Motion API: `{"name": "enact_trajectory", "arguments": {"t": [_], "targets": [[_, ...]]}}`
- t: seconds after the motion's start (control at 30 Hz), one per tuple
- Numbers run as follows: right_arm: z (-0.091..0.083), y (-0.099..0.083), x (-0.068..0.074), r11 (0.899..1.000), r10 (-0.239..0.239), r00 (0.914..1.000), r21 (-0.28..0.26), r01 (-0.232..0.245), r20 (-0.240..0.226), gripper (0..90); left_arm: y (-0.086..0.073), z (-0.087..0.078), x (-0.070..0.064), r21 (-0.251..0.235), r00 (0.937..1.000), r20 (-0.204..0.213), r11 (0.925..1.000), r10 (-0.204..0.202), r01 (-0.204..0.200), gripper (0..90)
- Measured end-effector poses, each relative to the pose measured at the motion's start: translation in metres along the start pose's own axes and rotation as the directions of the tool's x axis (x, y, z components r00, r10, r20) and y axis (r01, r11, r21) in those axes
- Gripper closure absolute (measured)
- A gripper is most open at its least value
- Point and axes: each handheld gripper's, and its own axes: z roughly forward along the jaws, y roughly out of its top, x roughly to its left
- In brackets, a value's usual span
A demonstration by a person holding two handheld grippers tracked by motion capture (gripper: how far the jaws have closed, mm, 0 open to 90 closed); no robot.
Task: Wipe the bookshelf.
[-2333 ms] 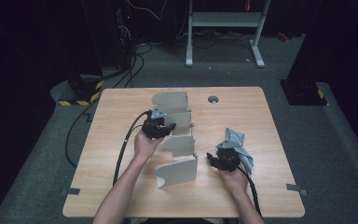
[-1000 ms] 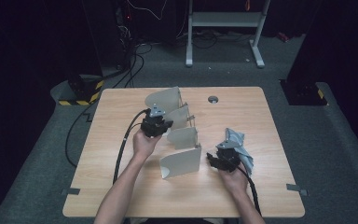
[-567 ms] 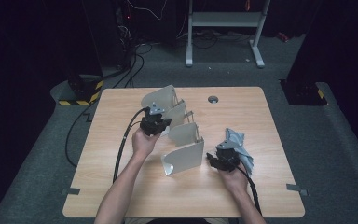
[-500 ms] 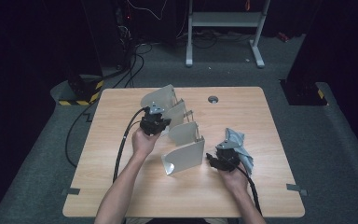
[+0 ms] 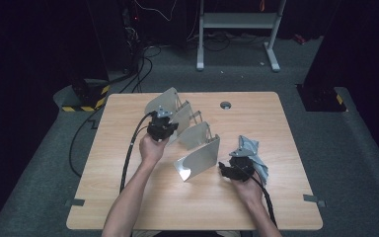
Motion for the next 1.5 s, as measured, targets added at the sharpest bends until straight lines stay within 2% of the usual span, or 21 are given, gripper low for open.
{"name": "enact_trajectory", "arguments": {"t": [0.13, 0.3, 0.43, 0.53, 0.6, 0.87, 0.97, 1.1, 1.27, 1.37, 1.5], "targets": [[-0.006, 0.001, -0.001, 1.0, 0.011, 0.9997, -0.019, -0.012, -0.02, 36.5, 0.001, 0.002, 0.002, 0.0, 0.9998, -0.015, 0.9999, -0.01, 0.01, 88.6], [-0.016, 0.003, 0.006, 0.998, 0.001, 0.9984, -0.061, -0.005, -0.057, 33.7, 0.002, 0.004, 0.002, -0.004, 0.9995, -0.025, 0.9998, -0.021, 0.021, 88.6], [-0.018, 0.003, 0.021, 0.997, -0.037, 0.9952, -0.068, 0.031, -0.091, 27.9, 0.003, 0.006, 0.001, -0.002, 0.999, -0.04, 0.9998, -0.019, 0.019, 88.8], [-0.02, 0.003, 0.033, 0.996, -0.049, 0.9919, -0.082, 0.04, -0.117, 22.6, 0.005, 0.008, 0.0, 0.004, 0.9987, -0.048, 0.9998, -0.019, 0.019, 88.9], [-0.021, 0.005, 0.041, 0.994, -0.061, 0.9912, -0.095, 0.05, -0.117, 19.0, 0.005, 0.009, -0.001, 0.001, 0.9984, -0.053, 0.9998, -0.022, 0.022, 88.9], [-0.018, 0.014, 0.062, 0.993, -0.041, 0.9906, -0.113, 0.026, -0.131, 2.3, 0.004, 0.01, -0.001, 0.002, 0.9983, -0.053, 0.9997, -0.025, 0.025, 88.9], [-0.016, 0.015, 0.069, 0.992, -0.042, 0.9923, -0.126, 0.027, -0.117, 0.3, 0.005, 0.01, -0.001, 0.001, 0.9982, -0.052, 0.9995, -0.031, 0.031, 89.0], [-0.012, 0.017, 0.072, 0.994, -0.027, 0.9956, -0.108, 0.017, -0.09, 0.4, 0.004, 0.009, -0.001, 0.002, 0.9982, -0.052, 0.9995, -0.031, 0.031, 89.0], [-0.005, 0.018, 0.071, 0.997, -0.002, 0.9981, -0.08, -0.003, -0.062, 3.0, 0.004, 0.009, 0.0, 0.002, 0.9983, -0.05, 0.9995, -0.031, 0.031, 88.9], [-0.004, 0.018, 0.071, 0.996, 0.01, 0.9995, -0.087, -0.012, -0.032, 6.6, 0.004, 0.008, 0.0, 0.002, 0.9982, -0.05, 0.9994, -0.033, 0.033, 88.8], [-0.005, 0.019, 0.069, 0.996, 0.019, 0.9995, -0.082, -0.021, -0.025, 8.7, 0.002, 0.007, 0.0, -0.008, 0.9982, -0.05, 0.9994, -0.034, 0.033, 88.9]]}}
